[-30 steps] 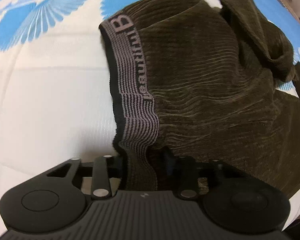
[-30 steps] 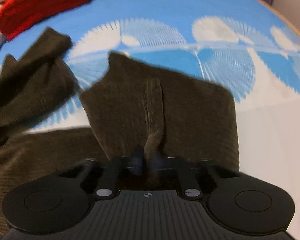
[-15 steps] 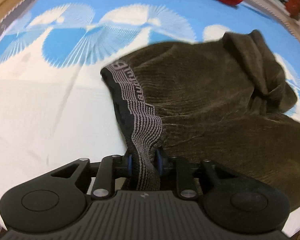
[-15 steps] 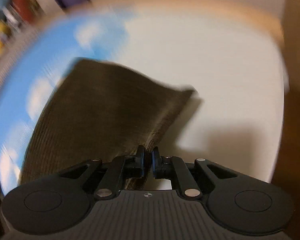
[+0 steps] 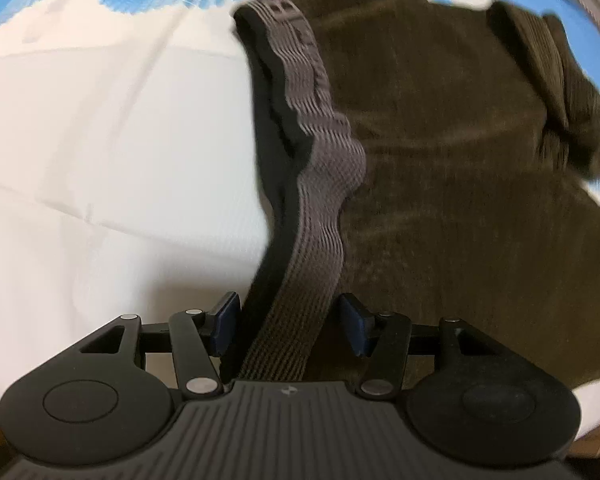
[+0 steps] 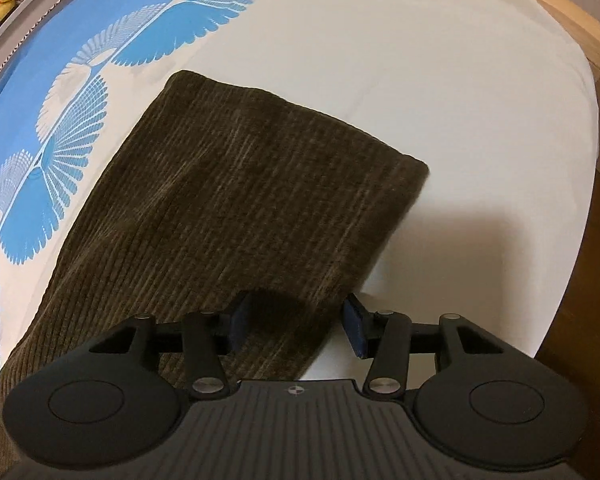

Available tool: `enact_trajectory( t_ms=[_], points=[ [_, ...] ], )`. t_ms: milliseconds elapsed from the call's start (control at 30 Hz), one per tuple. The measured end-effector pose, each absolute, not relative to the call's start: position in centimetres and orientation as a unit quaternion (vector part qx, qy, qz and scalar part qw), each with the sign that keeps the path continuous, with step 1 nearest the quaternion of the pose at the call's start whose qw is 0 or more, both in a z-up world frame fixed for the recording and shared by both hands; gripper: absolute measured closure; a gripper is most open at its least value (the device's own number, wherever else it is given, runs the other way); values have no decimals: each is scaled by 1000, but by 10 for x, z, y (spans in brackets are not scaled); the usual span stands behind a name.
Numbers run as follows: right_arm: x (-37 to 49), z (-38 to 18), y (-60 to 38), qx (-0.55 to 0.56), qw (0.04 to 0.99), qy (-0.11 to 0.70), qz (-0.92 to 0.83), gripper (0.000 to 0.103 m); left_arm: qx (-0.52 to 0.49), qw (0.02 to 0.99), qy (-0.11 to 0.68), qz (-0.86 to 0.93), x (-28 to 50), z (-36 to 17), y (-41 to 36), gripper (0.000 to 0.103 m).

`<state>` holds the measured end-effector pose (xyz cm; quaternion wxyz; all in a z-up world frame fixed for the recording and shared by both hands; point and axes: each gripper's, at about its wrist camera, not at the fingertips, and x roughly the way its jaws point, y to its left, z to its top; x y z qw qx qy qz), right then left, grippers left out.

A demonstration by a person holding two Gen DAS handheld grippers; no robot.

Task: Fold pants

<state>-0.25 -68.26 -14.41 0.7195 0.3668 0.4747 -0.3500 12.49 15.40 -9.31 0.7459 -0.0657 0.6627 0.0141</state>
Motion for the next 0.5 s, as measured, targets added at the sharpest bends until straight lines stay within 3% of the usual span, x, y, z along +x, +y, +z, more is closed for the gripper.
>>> enact_trajectory(
  t_ms=[33,67,100,200,367,500],
  points=[
    [-1,-145,-682,363,719,476,-354,58,-50,747,663,10,126,-94,149,46],
    [1,-144,-681,358,718,476,-360,72,-28,750,660,5,124,-94,144,50],
    [1,-143,-681,356,719,474,-365,95,-12,754,657,0,123,-93,139,58],
    [-6,-124,-682,371,743,418,-368,97,45,773,633,-21,118,-76,120,91],
    [-14,-73,-662,345,796,331,-372,97,43,830,555,9,103,-17,127,94],
    [-22,-73,-648,343,775,380,-372,97,146,794,591,6,84,-34,119,93]
  ],
)
